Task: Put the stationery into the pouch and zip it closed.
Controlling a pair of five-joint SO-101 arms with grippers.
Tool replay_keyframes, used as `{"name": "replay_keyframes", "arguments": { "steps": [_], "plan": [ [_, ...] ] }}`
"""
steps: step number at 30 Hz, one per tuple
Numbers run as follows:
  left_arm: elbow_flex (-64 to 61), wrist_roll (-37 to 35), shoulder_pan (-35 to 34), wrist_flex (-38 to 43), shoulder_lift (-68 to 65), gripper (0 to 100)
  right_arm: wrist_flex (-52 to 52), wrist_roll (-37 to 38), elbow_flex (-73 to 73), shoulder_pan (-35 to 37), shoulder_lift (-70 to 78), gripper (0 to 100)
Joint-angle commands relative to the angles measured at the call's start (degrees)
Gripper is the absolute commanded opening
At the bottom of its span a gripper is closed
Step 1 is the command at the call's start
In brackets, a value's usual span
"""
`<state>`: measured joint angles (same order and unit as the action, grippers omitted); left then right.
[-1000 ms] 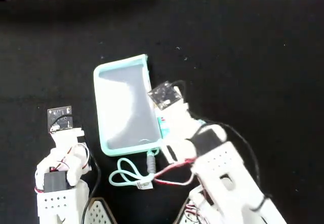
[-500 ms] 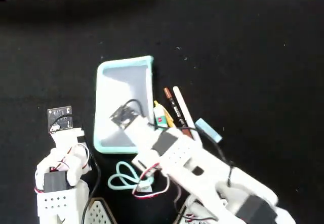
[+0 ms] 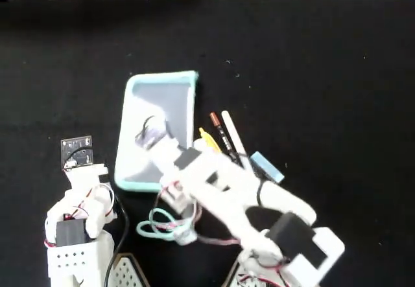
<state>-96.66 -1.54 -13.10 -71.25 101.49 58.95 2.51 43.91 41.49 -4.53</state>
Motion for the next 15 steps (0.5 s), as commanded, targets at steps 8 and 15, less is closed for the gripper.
{"name": "replay_keyframes", "arguments": {
  "steps": [8, 15],
  "plan": [
    [-0.8, 0.2, 0.0, -0.4, 0.3, 3, 10.3, 4.0, -10.4, -3.9, 1.6, 19.8],
    [-0.8, 0.2, 0.0, -0.4, 0.3, 3, 10.9, 3.5, -7.9, 3.1, 1.5, 19.8]
  ]
}}
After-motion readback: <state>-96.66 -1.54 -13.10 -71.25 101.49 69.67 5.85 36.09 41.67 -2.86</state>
